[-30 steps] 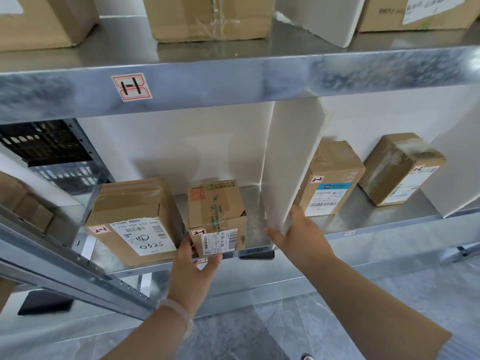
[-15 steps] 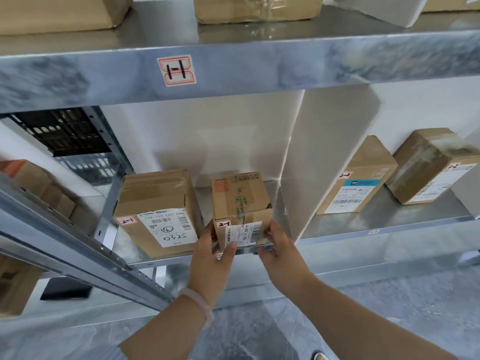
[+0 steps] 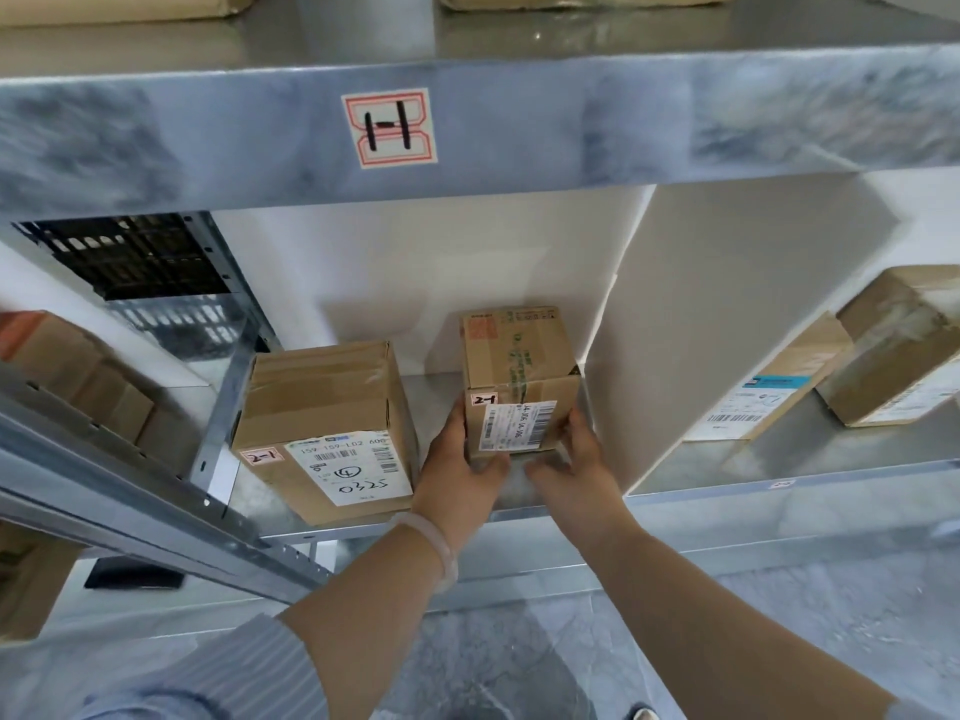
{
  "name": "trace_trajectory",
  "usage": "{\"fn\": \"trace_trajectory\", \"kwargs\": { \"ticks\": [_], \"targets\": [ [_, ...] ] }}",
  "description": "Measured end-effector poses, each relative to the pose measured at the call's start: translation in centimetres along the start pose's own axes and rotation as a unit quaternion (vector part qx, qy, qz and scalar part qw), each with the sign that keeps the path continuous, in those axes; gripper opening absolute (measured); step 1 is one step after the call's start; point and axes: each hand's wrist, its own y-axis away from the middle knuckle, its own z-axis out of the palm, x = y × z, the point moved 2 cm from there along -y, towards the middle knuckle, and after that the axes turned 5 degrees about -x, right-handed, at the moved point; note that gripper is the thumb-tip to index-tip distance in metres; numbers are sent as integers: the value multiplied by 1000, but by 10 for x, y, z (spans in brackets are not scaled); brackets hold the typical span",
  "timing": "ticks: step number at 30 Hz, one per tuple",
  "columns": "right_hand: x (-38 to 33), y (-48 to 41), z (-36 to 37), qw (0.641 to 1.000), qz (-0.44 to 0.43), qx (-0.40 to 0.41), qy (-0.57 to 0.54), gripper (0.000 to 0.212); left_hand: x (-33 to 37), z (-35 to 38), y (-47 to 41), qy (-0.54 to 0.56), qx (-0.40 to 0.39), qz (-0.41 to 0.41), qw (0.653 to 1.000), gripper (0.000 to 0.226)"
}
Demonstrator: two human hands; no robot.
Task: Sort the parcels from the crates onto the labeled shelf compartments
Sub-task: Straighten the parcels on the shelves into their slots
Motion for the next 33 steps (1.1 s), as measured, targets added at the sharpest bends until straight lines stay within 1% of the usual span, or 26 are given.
{"fn": "trace_trajectory", "kwargs": {
  "ticks": [3, 4, 7, 8, 10, 12, 13, 14, 16, 17, 18, 20, 23, 25, 27, 28, 29, 30, 33],
  "targets": [
    [-4, -2, -1, 1000, -4, 0, 3, 74, 0, -1, -5, -9, -6, -3, 1000, 77],
    [-3, -2, 0, 1000, -5, 1, 1, 77, 0, -2, -6, -13, -10, -5, 1000, 79],
    [0, 4, 4, 1000, -2, -4, 3, 101, -1, -3, 1, -25, -24, -12, 999, 90],
    [2, 7, 4, 1000, -4, -3, -4, 104, -2, -4, 6, -27, -27, -15, 999, 94],
    [7, 18, 4, 1000, -3, 15, -9, 94, -8, -6, 22, -52, -32, -16, 998, 91],
    [12, 35, 7, 999, -13, 35, 23, 78, -15, -9, 46, -85, -33, -3, 996, 73],
    [14, 42, 11, 998, -25, 37, 52, 71, -17, -14, 59, -91, -26, -5, 996, 67],
    [15, 48, 16, 996, -38, 26, 71, 64, -22, -20, 70, -85, -13, -11, 996, 63],
    [11, 52, 31, 993, -53, -20, 100, 46, -28, -36, 88, -79, 29, -22, 996, 60],
    [7, 52, 40, 990, -59, -47, 118, 43, -31, -45, 95, -78, 53, -26, 995, 58],
    [5, 50, 48, 986, -67, -74, 132, 43, -31, -54, 101, -71, 75, -26, 994, 51],
    [-3, 47, 63, 977, -87, -119, 155, 50, -32, -71, 112, -57, 115, -30, 991, 37],
    [-12, 43, 79, 975, -85, -152, 141, 51, -36, -94, 123, -21, 202, -25, 979, 39],
    [-16, 41, 89, 976, -79, -166, 118, 50, -34, -106, 125, 17, 259, -22, 966, 50],
    [-19, 42, 98, 975, -76, -185, 99, 51, -26, -114, 120, 30, 262, -13, 965, 62],
    [-18, 41, 102, 974, -73, -194, 94, 57, -22, -117, 116, 25, 251, -9, 968, 66],
    [-16, 39, 105, 973, -70, -201, 93, 66, -19, -120, 112, 16, 239, -8, 971, 66],
    [-16, 38, 107, 972, -70, -205, 90, 71, -18, -123, 108, 6, 227, -9, 974, 64],
    [-21, 31, 108, 971, -79, -206, 87, 71, -10, -128, 96, 4, 206, -5, 979, 59]
  ]
}}
